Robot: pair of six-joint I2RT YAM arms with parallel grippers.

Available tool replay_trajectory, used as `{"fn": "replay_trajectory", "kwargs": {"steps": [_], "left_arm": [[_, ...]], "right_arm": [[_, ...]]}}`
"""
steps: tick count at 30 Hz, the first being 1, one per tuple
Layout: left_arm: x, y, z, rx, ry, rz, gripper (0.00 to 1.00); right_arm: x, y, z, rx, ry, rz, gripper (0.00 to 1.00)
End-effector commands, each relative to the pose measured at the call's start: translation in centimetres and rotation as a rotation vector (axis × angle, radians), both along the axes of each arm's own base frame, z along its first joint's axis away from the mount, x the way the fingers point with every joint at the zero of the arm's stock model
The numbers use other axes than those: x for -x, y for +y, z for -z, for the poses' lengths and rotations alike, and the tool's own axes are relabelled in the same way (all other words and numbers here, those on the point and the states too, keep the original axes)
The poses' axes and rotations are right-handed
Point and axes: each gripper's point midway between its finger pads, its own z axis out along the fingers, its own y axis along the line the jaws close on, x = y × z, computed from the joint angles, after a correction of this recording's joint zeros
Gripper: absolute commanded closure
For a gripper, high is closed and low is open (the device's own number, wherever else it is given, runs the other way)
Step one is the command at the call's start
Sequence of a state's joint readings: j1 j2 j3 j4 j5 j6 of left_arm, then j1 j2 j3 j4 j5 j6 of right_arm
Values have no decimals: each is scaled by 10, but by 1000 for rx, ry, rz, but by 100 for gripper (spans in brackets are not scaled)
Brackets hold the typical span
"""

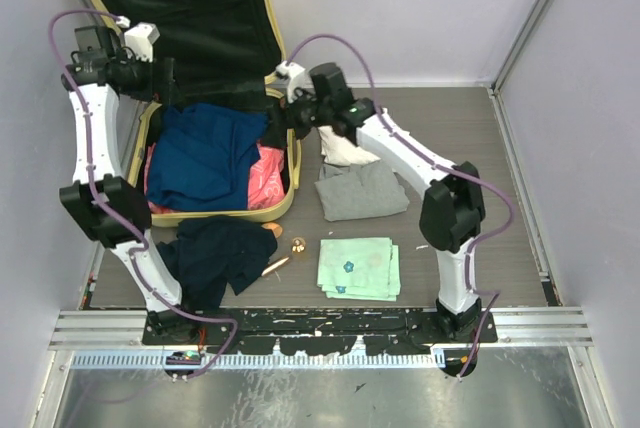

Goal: Pack the luggage

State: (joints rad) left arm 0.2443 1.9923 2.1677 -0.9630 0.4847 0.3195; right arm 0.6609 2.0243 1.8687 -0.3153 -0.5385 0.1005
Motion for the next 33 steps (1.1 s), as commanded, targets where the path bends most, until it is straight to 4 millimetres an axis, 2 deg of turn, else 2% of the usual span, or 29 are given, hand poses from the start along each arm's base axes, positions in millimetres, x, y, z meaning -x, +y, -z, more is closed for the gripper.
{"fn": "replay_trajectory", "kwargs": {"steps": [1, 5, 7, 10, 12, 17, 22, 29, 33], "left_arm": [[35, -23, -39, 10, -61, 82, 2], [54, -43, -43, 21, -61, 121, 2], [64, -53, -42, 23, -57, 142, 2], [77, -68, -39, 11, -50, 175, 2], [85, -77, -37, 1, -48, 197, 2], [96, -88, -33, -4, -47, 219, 2], [104, -96, -27, 6, -35, 234, 2], [104, -102, -23, 3, -39, 249, 2], [102, -104, -21, 7, -40, 260, 2]], "right_arm": [[-13, -69, -13, 70, -30, 26, 5], [-42, -134, 22, 180, 20, 135, 8], [-47, -160, 40, 218, 49, 165, 10], [-45, -193, 69, 276, 85, 193, 16], [-37, -208, 89, 319, 109, 196, 20], [-9, -227, 146, 415, 187, 185, 38], [17, -243, 193, 476, 282, 212, 46], [56, -251, 225, 496, 434, 239, 52], [83, -257, 226, 509, 502, 226, 55]]}}
